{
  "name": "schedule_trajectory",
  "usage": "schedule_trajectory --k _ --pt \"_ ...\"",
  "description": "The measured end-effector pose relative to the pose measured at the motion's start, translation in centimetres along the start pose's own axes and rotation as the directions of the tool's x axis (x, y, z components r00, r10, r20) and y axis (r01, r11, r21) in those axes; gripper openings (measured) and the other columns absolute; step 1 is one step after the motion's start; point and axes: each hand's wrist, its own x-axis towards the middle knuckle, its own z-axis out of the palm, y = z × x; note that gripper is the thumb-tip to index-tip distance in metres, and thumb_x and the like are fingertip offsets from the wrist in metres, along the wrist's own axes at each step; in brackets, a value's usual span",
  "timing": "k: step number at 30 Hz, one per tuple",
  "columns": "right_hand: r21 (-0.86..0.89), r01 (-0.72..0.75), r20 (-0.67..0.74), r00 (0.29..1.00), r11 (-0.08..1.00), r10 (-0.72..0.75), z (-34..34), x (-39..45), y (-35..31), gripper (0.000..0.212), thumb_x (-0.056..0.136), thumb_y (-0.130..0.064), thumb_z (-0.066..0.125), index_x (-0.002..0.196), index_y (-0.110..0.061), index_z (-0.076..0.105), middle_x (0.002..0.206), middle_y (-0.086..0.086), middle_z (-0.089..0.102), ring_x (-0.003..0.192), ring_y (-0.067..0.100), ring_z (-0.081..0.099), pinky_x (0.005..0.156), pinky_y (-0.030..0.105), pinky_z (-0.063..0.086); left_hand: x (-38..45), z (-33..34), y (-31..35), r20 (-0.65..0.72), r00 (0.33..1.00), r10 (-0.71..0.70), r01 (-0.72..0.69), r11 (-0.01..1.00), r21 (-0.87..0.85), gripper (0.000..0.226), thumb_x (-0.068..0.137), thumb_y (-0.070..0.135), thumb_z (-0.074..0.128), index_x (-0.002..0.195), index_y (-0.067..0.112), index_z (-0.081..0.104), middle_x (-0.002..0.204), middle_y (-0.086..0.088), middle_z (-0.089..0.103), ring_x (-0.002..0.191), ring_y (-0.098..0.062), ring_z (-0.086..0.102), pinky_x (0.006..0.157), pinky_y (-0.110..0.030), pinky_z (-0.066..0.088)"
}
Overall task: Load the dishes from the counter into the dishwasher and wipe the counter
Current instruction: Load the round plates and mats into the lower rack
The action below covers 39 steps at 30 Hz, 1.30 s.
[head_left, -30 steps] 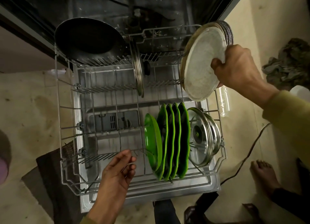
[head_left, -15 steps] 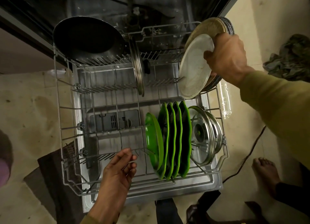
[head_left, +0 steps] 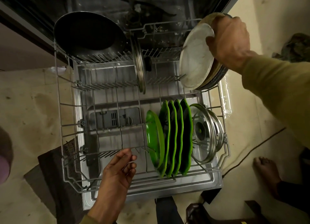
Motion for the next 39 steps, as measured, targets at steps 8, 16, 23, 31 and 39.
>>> schedule_trajectory --k 8,16,23,31,39 --pt "-0.093 0.101 -0.014 0.995 0.991 -0.102 0.0 -1.7 0.3 0.04 0.095 -0.023 0.057 0.131 -0.006 0.052 0.108 0.015 0.063 0.079 0.027 0.051 0.071 0.034 0.045 -0.1 0.1 0.1 -0.017 1.0 0.0 0.0 1.0 0.0 0.03 0.071 0.013 0.066 0.101 0.009 0.066 0.072 -0.003 0.068 0.053 -0.009 0.06 0.049 -0.016 0.053" --pt "0.218 0.024 0.199 0.978 0.976 -0.068 1.1 -12.6 -1.0 0.03 0.094 -0.016 0.061 0.122 -0.005 0.063 0.112 0.013 0.071 0.082 0.021 0.071 0.069 -0.001 0.043 -1.5 0.8 1.2 0.081 0.987 0.141 -0.161 0.904 0.395 0.01 0.091 0.011 0.064 0.096 0.008 0.072 0.086 -0.01 0.076 0.073 -0.017 0.067 0.067 -0.026 0.053" --pt "0.296 -0.129 0.429 0.903 0.946 -0.011 2.6 -19.6 -5.1 0.045 0.093 -0.038 0.061 0.131 -0.015 0.058 0.114 0.006 0.069 0.082 0.021 0.07 0.059 0.017 0.05 -3.4 1.1 4.1 0.242 0.902 0.359 -0.423 0.614 0.666 0.012 0.093 0.013 0.066 0.089 0.022 0.073 0.087 0.009 0.074 0.084 -0.002 0.067 0.076 -0.011 0.048" --pt "0.359 0.06 0.316 0.931 0.931 -0.182 -7.5 -21.4 -14.7 0.057 0.093 -0.051 0.057 0.136 -0.015 0.054 0.132 0.004 0.062 0.117 0.015 0.058 0.089 0.015 0.037 -12.7 0.0 12.1 0.359 0.719 0.595 -0.646 0.381 0.662 0.012 0.094 0.021 0.065 0.105 0.018 0.07 0.099 0.009 0.071 0.094 -0.002 0.065 0.087 -0.02 0.051" --pt "0.411 0.208 0.182 0.935 0.887 -0.303 -20.1 -26.1 -27.9 0.056 0.097 -0.053 0.047 0.142 -0.02 0.048 0.142 -0.003 0.054 0.13 0.013 0.047 0.106 0.026 0.036 -25.9 -5.0 20.6 0.452 0.556 0.697 -0.727 0.146 0.67 0.022 0.096 0.03 0.063 0.116 0.022 0.064 0.113 0.01 0.068 0.109 -0.003 0.063 0.092 -0.016 0.05"
